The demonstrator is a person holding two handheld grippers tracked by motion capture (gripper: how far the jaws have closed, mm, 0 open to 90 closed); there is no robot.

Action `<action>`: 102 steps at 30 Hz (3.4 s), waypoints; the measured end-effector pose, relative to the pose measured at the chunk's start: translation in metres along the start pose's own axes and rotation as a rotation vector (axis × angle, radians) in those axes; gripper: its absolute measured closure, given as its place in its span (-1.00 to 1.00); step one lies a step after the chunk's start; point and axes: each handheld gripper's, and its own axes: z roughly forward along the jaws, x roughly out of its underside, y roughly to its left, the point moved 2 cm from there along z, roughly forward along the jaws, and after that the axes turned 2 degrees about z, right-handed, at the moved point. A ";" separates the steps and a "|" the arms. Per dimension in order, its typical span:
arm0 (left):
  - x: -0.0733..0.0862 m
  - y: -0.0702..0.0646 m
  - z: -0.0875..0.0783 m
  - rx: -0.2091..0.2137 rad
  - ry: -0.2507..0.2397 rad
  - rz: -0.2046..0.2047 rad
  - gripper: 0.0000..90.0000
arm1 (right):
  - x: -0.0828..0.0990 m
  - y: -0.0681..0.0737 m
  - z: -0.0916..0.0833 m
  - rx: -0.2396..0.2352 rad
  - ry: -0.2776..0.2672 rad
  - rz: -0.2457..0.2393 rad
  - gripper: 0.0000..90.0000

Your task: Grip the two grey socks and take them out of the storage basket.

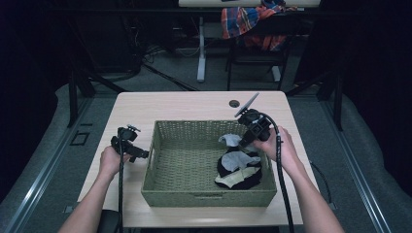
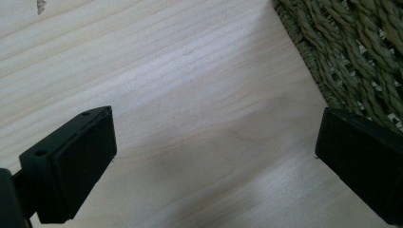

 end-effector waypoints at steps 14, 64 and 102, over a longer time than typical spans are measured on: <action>0.006 0.003 -0.002 -0.010 -0.001 -0.016 -1.00 | 0.002 -0.008 -0.022 0.012 -0.046 0.018 0.88; 0.004 0.002 -0.002 0.002 -0.001 -0.009 -1.00 | 0.051 -0.077 -0.083 0.093 -0.169 0.200 0.89; -0.003 -0.001 0.000 0.002 -0.005 0.008 -1.00 | 0.078 -0.141 -0.005 0.101 -0.011 0.370 0.89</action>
